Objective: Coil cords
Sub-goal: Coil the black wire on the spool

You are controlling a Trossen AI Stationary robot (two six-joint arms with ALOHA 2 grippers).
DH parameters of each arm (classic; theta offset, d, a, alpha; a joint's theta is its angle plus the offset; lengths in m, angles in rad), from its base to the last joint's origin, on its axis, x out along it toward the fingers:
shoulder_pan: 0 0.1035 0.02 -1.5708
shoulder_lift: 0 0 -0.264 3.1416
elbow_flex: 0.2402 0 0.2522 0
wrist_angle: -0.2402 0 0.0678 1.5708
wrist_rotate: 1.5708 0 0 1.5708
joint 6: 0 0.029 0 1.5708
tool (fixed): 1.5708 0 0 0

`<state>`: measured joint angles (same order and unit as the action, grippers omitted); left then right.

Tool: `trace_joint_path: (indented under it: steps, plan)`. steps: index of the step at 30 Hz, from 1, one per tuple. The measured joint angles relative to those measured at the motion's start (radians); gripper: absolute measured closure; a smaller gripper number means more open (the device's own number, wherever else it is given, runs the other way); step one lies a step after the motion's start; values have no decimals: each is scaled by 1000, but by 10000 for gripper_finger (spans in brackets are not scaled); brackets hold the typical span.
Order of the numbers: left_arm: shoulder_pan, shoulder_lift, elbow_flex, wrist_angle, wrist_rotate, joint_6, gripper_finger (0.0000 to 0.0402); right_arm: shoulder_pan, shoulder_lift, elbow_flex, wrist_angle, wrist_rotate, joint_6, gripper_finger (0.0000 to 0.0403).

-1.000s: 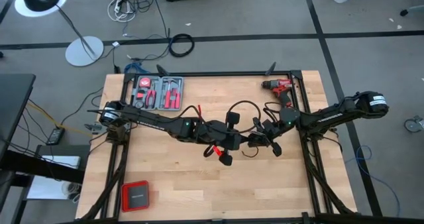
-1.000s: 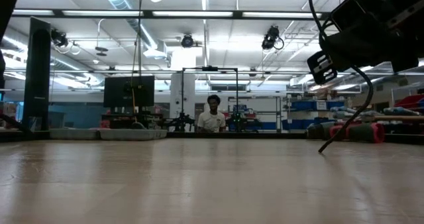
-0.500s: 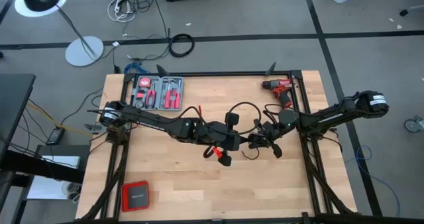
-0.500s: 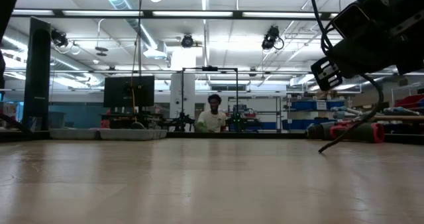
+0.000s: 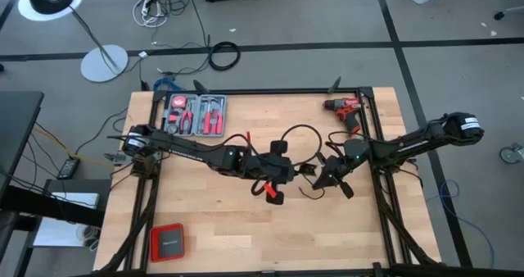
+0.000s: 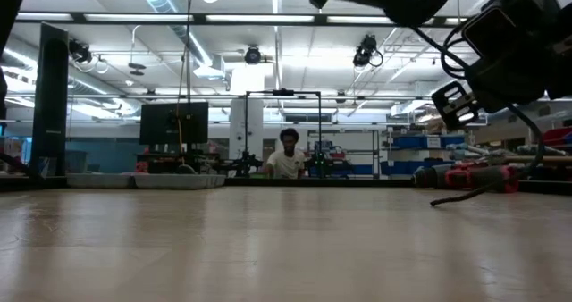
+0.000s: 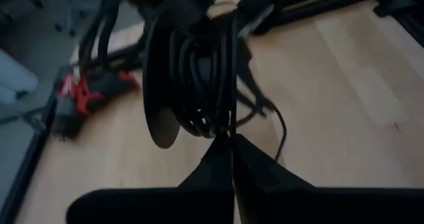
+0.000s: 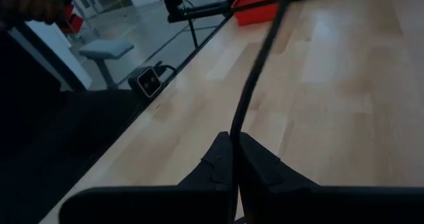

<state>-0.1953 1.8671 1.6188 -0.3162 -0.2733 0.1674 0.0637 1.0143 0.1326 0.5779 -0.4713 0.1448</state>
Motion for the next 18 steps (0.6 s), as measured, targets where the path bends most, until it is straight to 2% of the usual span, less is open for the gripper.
trace_joint_path:
  steps: [5, 11, 18]
  plan:
    - [23, 0, 0, -61, 40, -146, 402, 1, -82, 10, -109, 7, -35, 400]
    - [53, 4, 1, -108, 230, -305, 402, 25, -151, 122, -451, 87, -126, 400]
    - [63, 6, 1, -182, 269, -369, 402, 74, -209, 220, -620, 187, -219, 399]
